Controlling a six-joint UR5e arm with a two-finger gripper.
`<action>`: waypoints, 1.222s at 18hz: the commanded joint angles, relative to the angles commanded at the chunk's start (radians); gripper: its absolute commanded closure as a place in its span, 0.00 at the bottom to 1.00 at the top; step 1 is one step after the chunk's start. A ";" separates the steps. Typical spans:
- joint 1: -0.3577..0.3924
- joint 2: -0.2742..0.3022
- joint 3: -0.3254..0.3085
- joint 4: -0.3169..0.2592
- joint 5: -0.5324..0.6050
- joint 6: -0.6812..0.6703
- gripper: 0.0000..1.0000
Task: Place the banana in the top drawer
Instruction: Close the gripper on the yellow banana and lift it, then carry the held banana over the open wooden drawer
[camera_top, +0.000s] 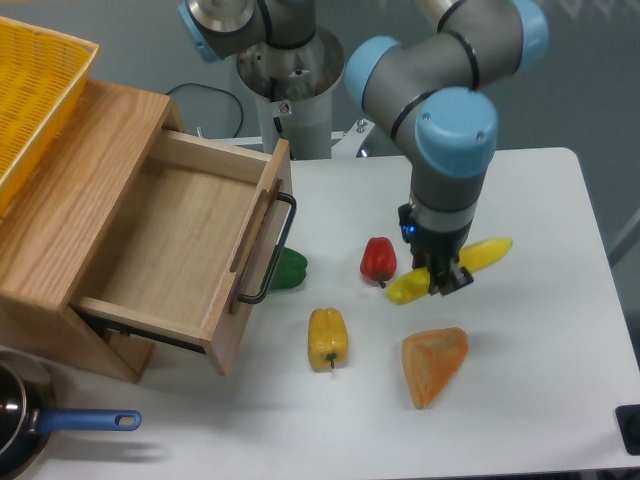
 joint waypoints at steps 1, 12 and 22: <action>0.008 0.009 0.002 -0.015 0.000 -0.020 0.72; -0.008 0.106 -0.003 -0.117 -0.169 -0.359 0.72; -0.093 0.167 0.017 -0.138 -0.236 -0.555 0.72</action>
